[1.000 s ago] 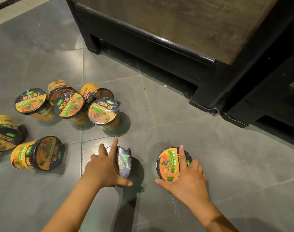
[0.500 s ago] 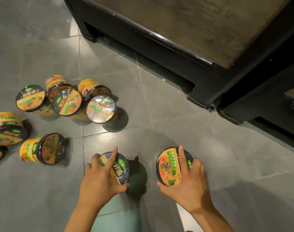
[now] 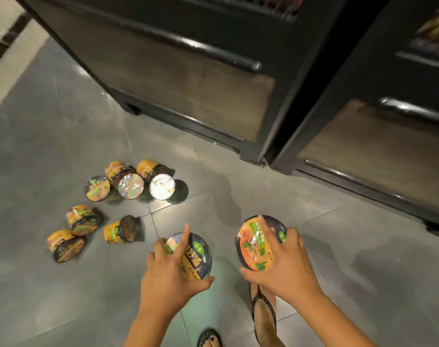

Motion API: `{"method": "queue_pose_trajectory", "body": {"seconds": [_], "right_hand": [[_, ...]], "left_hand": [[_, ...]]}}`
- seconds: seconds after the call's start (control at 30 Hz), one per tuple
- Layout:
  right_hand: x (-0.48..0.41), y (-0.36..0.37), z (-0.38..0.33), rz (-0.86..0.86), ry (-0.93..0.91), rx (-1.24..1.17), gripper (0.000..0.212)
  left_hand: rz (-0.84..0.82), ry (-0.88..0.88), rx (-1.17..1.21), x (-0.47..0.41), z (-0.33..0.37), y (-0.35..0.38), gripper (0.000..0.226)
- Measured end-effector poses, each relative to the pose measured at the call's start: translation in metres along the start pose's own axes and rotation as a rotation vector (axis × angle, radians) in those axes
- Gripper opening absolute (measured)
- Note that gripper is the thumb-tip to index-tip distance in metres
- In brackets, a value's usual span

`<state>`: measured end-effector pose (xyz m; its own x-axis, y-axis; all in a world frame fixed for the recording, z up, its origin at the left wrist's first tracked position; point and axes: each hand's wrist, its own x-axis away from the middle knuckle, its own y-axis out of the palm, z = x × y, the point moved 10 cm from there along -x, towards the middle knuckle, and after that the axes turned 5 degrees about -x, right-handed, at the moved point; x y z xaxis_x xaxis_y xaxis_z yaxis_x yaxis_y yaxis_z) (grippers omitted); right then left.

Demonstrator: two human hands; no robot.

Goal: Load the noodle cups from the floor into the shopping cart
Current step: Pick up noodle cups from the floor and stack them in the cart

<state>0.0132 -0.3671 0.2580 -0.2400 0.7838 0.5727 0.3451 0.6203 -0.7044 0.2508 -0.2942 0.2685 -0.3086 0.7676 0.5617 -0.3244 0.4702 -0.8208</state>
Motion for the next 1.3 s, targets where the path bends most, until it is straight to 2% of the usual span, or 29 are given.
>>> {"method": "queue_pose_trajectory", "body": {"seconds": [0.3, 0.6, 0.83, 1.07, 1.3], "right_hand": [[0.116, -0.078, -0.009, 0.125, 0.102, -0.055, 0.117], [0.297, -0.096, -0.028, 0.423, 0.357, -0.35, 0.118], [0.472, -0.113, -0.033, 0.752, 0.513, -0.621, 0.114], [0.644, -0.086, 0.002, 1.042, 0.799, -0.78, 0.115], [0.818, 0.008, 0.023, 1.338, 1.149, -0.969, 0.11]], "left_hand": [[0.046, 0.156, 0.045, 0.083, 0.055, -0.077, 0.121], [0.013, 0.54, -0.162, 0.211, 0.093, -0.15, 0.119], [0.028, 0.841, -0.299, 0.316, 0.135, -0.178, 0.121], [-0.034, 1.139, -0.28, 0.424, 0.219, -0.166, 0.119], [-0.179, 1.469, -0.296, 0.583, 0.302, -0.111, 0.122]]}}
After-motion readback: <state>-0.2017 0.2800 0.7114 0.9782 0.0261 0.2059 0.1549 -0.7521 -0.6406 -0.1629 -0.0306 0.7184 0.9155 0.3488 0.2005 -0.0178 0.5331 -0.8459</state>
